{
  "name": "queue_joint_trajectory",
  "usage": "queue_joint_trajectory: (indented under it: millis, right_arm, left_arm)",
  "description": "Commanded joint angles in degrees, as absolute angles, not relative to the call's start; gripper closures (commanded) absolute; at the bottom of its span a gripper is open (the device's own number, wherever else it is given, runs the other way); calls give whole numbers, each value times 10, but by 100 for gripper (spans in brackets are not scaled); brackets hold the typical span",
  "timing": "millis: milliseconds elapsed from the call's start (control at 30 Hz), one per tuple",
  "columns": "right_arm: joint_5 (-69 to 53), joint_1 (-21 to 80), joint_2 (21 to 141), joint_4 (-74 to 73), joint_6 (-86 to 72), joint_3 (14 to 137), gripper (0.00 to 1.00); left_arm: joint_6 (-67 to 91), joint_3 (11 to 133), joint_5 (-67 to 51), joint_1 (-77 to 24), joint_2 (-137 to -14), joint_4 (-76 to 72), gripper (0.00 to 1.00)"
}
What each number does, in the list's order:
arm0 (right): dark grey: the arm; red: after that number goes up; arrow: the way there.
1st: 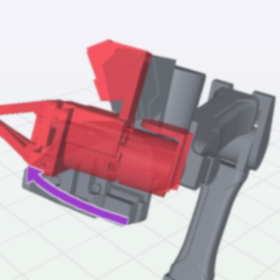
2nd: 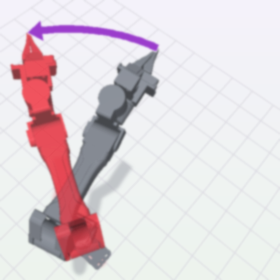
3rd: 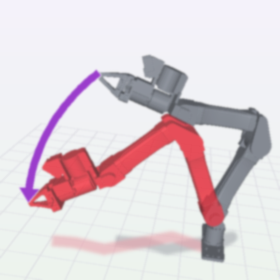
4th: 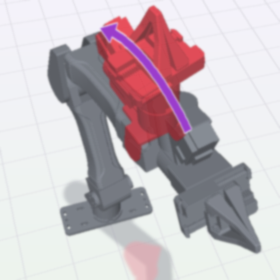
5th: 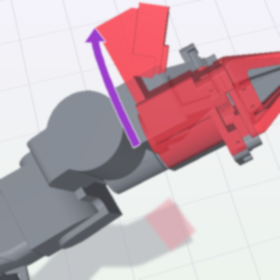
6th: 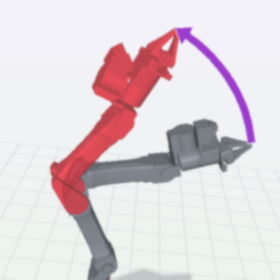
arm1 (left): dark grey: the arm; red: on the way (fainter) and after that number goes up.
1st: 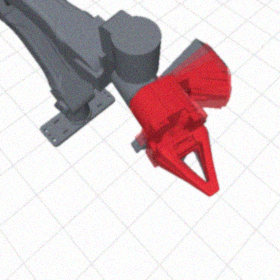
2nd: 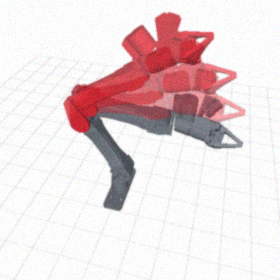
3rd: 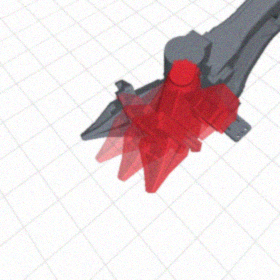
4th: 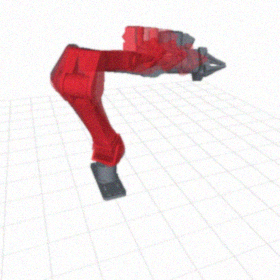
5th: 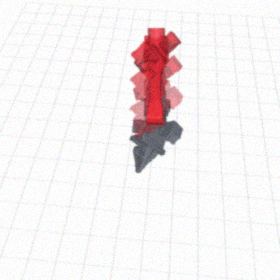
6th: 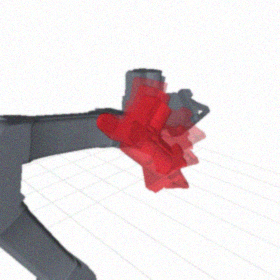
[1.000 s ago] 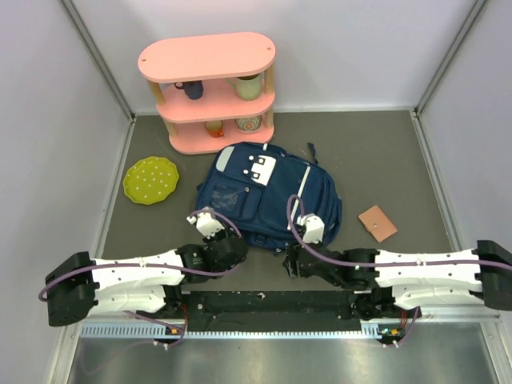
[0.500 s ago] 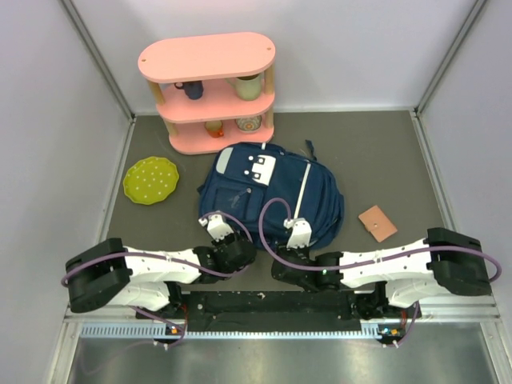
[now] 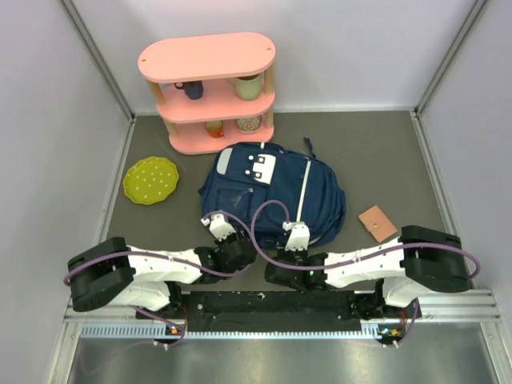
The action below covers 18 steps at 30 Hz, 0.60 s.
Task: Pack the student bag
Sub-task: Adjust the student bag at the center of the board, then zip the student bag at the center of the board.
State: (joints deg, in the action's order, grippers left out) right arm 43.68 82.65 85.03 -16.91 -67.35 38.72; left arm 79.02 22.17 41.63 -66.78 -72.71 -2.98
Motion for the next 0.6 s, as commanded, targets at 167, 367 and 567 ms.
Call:
queue_joint_trajectory:
  millis: [167, 367, 567]
  right_arm:
    - [457, 804, 850, -159, -716, 406, 59]
    - [452, 790, 853, -150, -743, 404, 55]
    - [446, 769, 880, -144, -768, 410, 59]
  left_arm:
    - [785, 213, 404, -669, -722, -75, 100]
    - [785, 212, 403, -670, -723, -76, 100]
    - [785, 209, 406, -669, -718, -72, 100]
